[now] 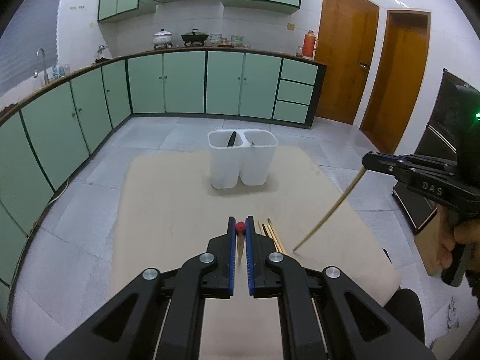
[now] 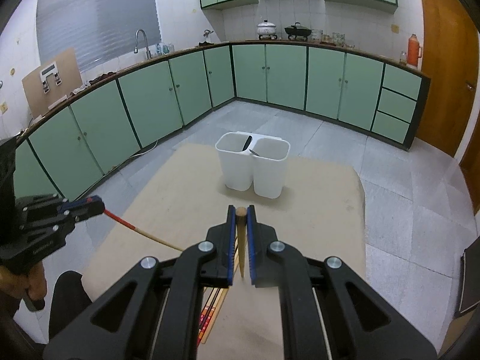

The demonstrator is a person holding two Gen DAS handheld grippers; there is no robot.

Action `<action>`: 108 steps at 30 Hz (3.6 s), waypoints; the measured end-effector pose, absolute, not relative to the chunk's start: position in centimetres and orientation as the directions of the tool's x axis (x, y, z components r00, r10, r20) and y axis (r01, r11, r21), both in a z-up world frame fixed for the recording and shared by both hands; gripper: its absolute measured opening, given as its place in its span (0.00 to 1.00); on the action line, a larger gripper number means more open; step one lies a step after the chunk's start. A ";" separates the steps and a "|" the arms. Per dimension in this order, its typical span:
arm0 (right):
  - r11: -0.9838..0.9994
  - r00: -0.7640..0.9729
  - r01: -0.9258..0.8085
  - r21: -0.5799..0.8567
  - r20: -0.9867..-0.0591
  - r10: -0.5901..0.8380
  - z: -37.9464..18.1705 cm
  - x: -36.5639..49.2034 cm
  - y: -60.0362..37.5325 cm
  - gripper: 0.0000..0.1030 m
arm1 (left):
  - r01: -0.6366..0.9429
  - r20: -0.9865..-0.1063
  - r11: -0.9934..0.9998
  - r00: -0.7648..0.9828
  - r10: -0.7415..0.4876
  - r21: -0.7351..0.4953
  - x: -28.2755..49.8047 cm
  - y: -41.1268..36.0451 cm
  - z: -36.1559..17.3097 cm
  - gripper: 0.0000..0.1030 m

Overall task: Organize utensils
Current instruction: 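Carry both chopsticks to the white holder and release them into it, then return to the remaining chopsticks and grasp a wooden one with the right tool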

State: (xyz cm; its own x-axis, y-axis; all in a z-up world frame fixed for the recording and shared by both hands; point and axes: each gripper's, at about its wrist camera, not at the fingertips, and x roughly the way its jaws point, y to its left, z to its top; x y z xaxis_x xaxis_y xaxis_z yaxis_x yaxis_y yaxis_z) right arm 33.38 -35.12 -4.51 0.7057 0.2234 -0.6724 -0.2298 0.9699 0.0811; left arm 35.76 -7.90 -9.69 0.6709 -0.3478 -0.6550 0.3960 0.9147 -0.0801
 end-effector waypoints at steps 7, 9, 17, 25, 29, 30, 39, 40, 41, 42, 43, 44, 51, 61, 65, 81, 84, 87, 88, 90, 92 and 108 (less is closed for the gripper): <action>0.967 0.686 -0.242 0.082 -0.690 0.230 -2.3 34.8 -35.8 0.06 | 0.419 -0.656 0.906 0.667 -0.353 -0.061 38.2 -8.2 -7.1 0.06; 0.966 0.683 -0.244 0.084 -0.692 0.233 -1.5 35.3 -35.9 0.06 | 0.423 -0.655 0.904 0.668 -0.353 -0.056 39.0 -8.4 -6.4 0.06; 0.965 0.691 -0.256 0.057 -0.688 0.223 2.3 38.1 -35.8 0.06 | 0.444 -0.639 0.895 0.675 -0.368 -0.046 42.5 -9.6 -3.5 0.06; 0.968 0.701 -0.240 0.076 -0.676 0.227 6.6 43.0 -36.0 0.06 | 0.422 -0.561 0.906 0.745 -0.361 -0.022 47.7 -11.2 1.6 0.06; 0.973 0.718 -0.223 0.058 -0.666 0.204 8.1 45.4 -36.1 0.06 | 0.403 -0.531 0.915 0.770 -0.352 -0.022 50.4 -12.4 3.6 0.06; 0.975 0.724 -0.217 0.050 -0.661 0.195 8.4 46.2 -36.0 0.06 | 0.399 -0.525 0.917 0.776 -0.350 -0.021 50.9 -12.6 3.9 0.06; 0.984 0.751 -0.165 0.064 -0.638 0.168 7.1 52.6 -36.9 0.06 | 0.373 -0.469 0.928 0.814 -0.342 -0.029 56.5 -14.5 3.4 0.06; 0.985 0.750 -0.158 0.068 -0.641 0.164 6.5 53.3 -37.0 0.06 | 0.368 -0.470 0.929 0.815 -0.339 -0.032 57.1 -14.5 2.7 0.06; 0.986 0.746 -0.147 0.074 -0.646 0.160 5.6 54.1 -37.3 0.06 | 0.364 -0.474 0.931 0.813 -0.337 -0.037 57.9 -14.5 1.6 0.06; 0.987 0.740 -0.137 0.081 -0.655 0.156 4.5 54.8 -37.5 0.06 | 0.360 -0.480 0.932 0.811 -0.334 -0.040 58.4 -14.5 0.8 0.06; 0.988 0.735 -0.130 0.087 -0.660 0.155 3.8 55.2 -37.8 0.06 | 0.356 -0.489 0.933 0.807 -0.332 -0.046 59.0 -14.5 -0.2 0.06; 0.988 0.727 -0.123 0.098 -0.669 0.157 2.8 55.6 -38.0 0.06 | 0.354 -0.509 0.934 0.794 -0.331 -0.055 59.7 -14.5 -1.6 0.06; 0.983 0.680 -0.086 0.160 -0.712 0.176 -2.4 57.2 -39.7 0.09 | 0.321 -0.578 0.944 0.758 -0.303 -0.073 61.9 -13.4 -6.6 0.06; 0.980 0.771 -0.124 0.158 -0.606 0.195 -0.9 48.5 -41.4 0.22 | 0.319 -0.505 0.946 0.809 -0.301 -0.054 55.7 -9.0 -3.7 0.39; 0.985 0.814 -0.140 0.101 -0.555 0.173 -2.8 40.5 -41.1 0.29 | 0.317 -0.476 0.947 0.827 -0.301 -0.048 51.0 -6.9 -3.8 0.52; 0.978 0.648 -0.204 0.044 -0.742 0.169 -26.2 19.1 -30.6 0.31 | 0.232 -0.528 0.967 0.811 -0.251 -0.103 29.3 -1.6 -19.4 0.61; 0.967 0.654 -0.255 -0.018 -0.740 0.159 -26.8 18.1 -28.7 0.34 | 0.226 -0.536 0.971 0.812 -0.233 -0.080 27.9 -1.7 -20.7 0.61; 0.964 0.660 -0.264 -0.025 -0.734 0.162 -26.7 18.9 -28.0 0.35 | 0.227 -0.568 0.967 0.784 -0.252 -0.116 27.7 -1.8 -22.0 0.61; 0.964 0.662 -0.265 -0.021 -0.731 0.166 -26.8 19.2 -27.8 0.35 | 0.230 -0.574 0.966 0.779 -0.254 -0.115 27.7 -2.0 -22.3 0.61; 0.966 0.666 -0.259 -0.012 -0.726 0.169 -26.8 19.8 -27.9 0.33 | 0.242 -0.577 0.964 0.775 -0.259 -0.108 27.5 -2.3 -22.6 0.61; 0.966 0.669 -0.260 -0.013 -0.723 0.171 -26.8 20.1 -28.4 0.32 | 0.259 -0.575 0.961 0.773 -0.268 -0.100 27.5 -2.7 -22.6 0.61; 0.971 0.676 -0.236 0.027 -0.714 0.184 -26.7 21.2 -30.7 0.34 | 0.409 -0.677 0.911 0.654 -0.337 -0.058 26.6 -8.6 -27.1 0.61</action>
